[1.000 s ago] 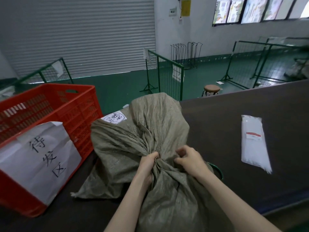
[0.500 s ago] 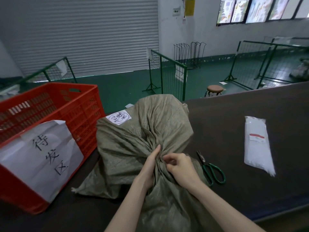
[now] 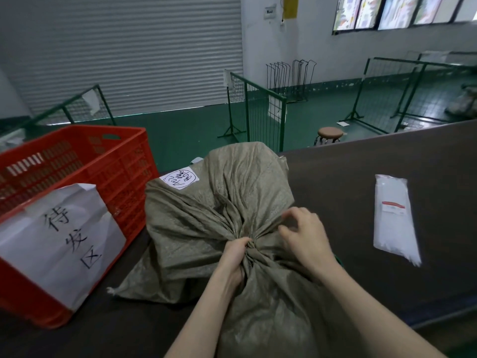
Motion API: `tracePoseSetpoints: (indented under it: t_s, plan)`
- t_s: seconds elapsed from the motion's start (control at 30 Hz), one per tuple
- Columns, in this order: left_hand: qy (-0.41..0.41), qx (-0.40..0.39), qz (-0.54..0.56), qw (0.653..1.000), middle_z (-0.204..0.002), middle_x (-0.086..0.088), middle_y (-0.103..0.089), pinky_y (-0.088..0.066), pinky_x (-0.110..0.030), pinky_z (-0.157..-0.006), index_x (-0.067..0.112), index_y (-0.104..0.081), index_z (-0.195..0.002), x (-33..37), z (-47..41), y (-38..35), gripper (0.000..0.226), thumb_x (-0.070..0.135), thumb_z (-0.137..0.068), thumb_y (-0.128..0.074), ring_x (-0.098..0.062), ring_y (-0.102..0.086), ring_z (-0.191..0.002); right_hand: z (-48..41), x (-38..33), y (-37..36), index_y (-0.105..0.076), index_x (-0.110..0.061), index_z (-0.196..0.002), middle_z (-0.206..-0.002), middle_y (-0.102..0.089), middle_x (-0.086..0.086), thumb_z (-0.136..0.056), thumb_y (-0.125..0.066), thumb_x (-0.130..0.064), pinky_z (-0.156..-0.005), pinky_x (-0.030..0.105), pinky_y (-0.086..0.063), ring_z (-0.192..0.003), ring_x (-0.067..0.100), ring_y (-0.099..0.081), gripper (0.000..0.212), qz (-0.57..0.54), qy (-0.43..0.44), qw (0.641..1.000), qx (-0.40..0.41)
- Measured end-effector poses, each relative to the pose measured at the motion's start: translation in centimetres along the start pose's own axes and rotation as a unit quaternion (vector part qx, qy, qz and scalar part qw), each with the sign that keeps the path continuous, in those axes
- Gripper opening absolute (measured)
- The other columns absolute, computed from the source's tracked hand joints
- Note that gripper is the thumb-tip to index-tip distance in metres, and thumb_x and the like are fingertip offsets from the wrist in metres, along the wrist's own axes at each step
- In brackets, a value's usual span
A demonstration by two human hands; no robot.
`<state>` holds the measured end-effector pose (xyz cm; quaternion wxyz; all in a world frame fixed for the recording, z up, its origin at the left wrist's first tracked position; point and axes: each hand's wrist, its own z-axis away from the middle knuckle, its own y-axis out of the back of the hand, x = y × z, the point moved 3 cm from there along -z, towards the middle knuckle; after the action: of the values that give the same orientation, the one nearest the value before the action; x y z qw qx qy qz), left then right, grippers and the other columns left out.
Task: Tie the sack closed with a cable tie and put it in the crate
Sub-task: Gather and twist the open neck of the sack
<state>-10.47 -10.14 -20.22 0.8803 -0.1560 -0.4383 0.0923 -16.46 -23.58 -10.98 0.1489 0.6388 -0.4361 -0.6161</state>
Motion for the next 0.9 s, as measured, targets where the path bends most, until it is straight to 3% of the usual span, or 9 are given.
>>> tracePoseSetpoints:
  t_s: [0.07,0.1,0.17,0.23,0.37,0.47,0.6,0.73,0.9]
  plan:
    - [-0.002,0.002,-0.007,1.0,-0.065,-0.017,-0.069,-0.056,-0.029,-0.047,-0.01,-0.066,-0.088,-0.1,-0.2,0.1,0.018,-0.003,-0.085,-0.049,-0.025,-0.067,-0.05,-0.6,2.1,-0.9,-0.049,-0.017,-0.123,-0.125,-0.05,0.006,-0.082,-0.061,-0.041,-0.099,0.043,-0.04,-0.118,0.033,-0.048,0.049,0.051,-0.11,0.986,-0.11]
    - [0.0,0.001,-0.011,1.0,-0.067,-0.018,-0.07,-0.057,-0.031,-0.05,-0.01,-0.066,-0.089,-0.1,-0.2,0.2,0.019,-0.003,-0.085,-0.049,-0.025,-0.068,-0.052,-0.5,3.2,-1.6,-0.045,-0.015,-0.126,-0.127,-0.049,0.008,-0.082,-0.063,-0.045,-0.101,0.043,-0.04,-0.118,0.031,-0.049,0.056,-0.021,-0.177,0.97,-0.166]
    - [0.004,0.002,-0.017,1.0,-0.072,-0.02,-0.07,-0.059,-0.033,-0.058,-0.01,-0.066,-0.089,-0.2,-0.4,0.5,0.02,0.0,-0.086,-0.05,-0.027,-0.068,-0.058,0.5,4.0,-2.7,-0.047,-0.009,-0.118,-0.117,-0.058,0.008,-0.081,-0.07,-0.039,-0.098,0.038,-0.046,-0.106,0.025,-0.059,0.053,-0.247,-0.292,0.896,-0.227]
    - [0.011,0.001,-0.023,1.0,-0.081,-0.022,-0.069,-0.059,-0.037,-0.066,-0.011,-0.066,-0.096,-0.5,-0.6,0.8,0.023,0.002,-0.087,-0.05,-0.03,-0.068,-0.067,1.0,4.3,-3.6,-0.055,-0.007,-0.118,-0.109,-0.067,0.01,-0.082,-0.071,-0.024,-0.091,0.038,-0.052,-0.097,0.025,-0.066,0.043,-0.36,-0.308,0.853,-0.219]
    - [0.02,-0.016,-0.037,0.999,-0.086,-0.022,-0.071,-0.057,-0.036,-0.073,-0.01,-0.067,-0.102,-0.8,-0.7,1.1,0.028,0.009,-0.087,-0.052,-0.03,-0.068,-0.074,0.9,3.1,-4.0,-0.065,-0.016,-0.102,-0.098,-0.072,0.002,-0.079,-0.064,-0.009,-0.09,0.036,-0.052,-0.093,0.02,-0.067,0.024,-0.239,-0.159,0.944,-0.162]
    - [0.018,-0.033,-0.083,0.996,-0.099,-0.024,-0.07,-0.054,-0.035,-0.078,-0.008,-0.068,-0.106,-0.8,-0.6,1.5,0.032,0.014,-0.086,-0.055,-0.031,-0.067,-0.086,1.1,2.1,-4.1,-0.068,-0.015,-0.098,-0.092,-0.072,0.001,-0.074,-0.064,-0.012,-0.084,0.032,-0.051,-0.094,0.023,-0.066,0.024,-0.129,-0.095,0.973,-0.165]
    - [0.026,-0.076,-0.123,0.989,-0.104,-0.019,-0.072,-0.055,-0.029,-0.074,-0.001,-0.071,-0.107,-1.2,0.1,2.0,0.033,0.018,-0.089,-0.051,-0.027,-0.069,-0.088,1.1,0.9,-3.9,-0.067,-0.02,-0.107,-0.101,-0.071,0.001,-0.076,-0.064,-0.021,-0.081,0.026,-0.048,-0.098,0.019,-0.064,0.031,-0.104,-0.062,0.975,-0.185]
    - [0.043,-0.153,-0.128,0.979,-0.086,-0.012,-0.076,-0.056,-0.025,-0.067,0.004,-0.072,-0.098,-1.4,0.4,1.7,0.033,0.018,-0.094,-0.043,-0.02,-0.072,-0.075,0.8,0.4,-3.9,-0.061,-0.023,-0.119,-0.117,-0.067,0.003,-0.078,-0.059,-0.03,-0.092,0.031,-0.048,-0.109,0.02,-0.06,0.041,-0.083,-0.054,0.966,-0.238]
    - [0.044,-0.184,-0.134,0.973,-0.1,-0.012,-0.075,-0.053,-0.033,-0.09,0.011,-0.073,-0.106,-1.6,0.7,1.6,0.035,0.026,-0.096,-0.043,-0.021,-0.071,-0.089,0.8,0.2,-3.9,-0.05,-0.024,-0.13,-0.128,-0.06,0.003,-0.075,-0.058,-0.044,-0.094,0.033,-0.046,-0.113,0.02,-0.057,0.059,-0.026,-0.045,0.952,-0.302]
